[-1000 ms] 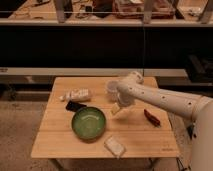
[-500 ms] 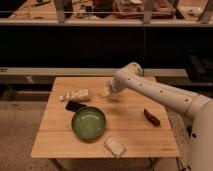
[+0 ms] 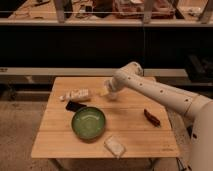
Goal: Place the eraser on the white sponge
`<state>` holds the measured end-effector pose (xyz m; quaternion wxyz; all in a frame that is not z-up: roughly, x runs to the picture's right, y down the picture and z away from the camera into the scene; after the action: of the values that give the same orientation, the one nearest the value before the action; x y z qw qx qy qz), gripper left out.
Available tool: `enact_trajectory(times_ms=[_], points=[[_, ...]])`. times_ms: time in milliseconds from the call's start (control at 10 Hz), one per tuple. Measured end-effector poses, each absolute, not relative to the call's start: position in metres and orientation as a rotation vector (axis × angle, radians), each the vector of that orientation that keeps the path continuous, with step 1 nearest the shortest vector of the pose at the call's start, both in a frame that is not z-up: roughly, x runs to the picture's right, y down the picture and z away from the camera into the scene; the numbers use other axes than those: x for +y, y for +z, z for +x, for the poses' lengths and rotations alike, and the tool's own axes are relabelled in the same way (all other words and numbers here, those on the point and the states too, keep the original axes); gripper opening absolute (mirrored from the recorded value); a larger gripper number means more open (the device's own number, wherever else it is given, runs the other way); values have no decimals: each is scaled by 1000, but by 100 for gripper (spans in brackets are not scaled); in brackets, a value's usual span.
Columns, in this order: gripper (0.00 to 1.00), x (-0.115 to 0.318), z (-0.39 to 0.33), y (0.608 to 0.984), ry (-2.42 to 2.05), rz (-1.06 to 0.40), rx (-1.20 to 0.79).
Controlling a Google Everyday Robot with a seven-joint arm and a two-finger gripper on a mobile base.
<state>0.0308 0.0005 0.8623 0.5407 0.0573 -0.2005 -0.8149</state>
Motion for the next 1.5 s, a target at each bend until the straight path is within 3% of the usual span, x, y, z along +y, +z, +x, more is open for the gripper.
enact_trajectory(times_ms=[500, 900, 1300, 1500], points=[[80, -19, 32, 857, -1900, 175, -450], [80, -54, 13, 805, -1844, 366, -480], [80, 20, -89, 762, -1866, 582, -869], [80, 44, -118, 756, -1906, 637, -967]])
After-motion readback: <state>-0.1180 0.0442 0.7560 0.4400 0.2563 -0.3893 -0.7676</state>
